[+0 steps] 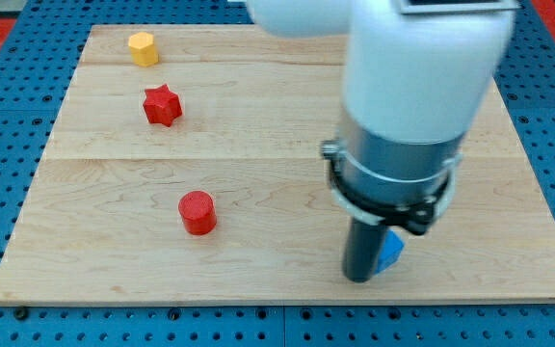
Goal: Move blue cube below green circle
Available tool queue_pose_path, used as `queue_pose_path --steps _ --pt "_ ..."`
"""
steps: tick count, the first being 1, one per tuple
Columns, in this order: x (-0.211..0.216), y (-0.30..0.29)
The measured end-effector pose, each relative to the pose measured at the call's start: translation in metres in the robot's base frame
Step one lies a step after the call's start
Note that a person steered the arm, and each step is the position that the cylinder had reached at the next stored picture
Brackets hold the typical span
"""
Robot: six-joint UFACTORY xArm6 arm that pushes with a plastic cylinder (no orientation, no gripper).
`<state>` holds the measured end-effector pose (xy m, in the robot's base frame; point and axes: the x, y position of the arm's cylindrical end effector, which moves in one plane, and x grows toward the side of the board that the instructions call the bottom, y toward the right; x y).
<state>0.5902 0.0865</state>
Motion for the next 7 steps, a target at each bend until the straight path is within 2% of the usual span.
queue_pose_path --steps 2,3,4,5,7 --pt "-0.05 0.037" --pt "-0.013 0.051" --pt "-0.023 0.109" --pt "-0.033 0.047" --pt "-0.095 0.04"
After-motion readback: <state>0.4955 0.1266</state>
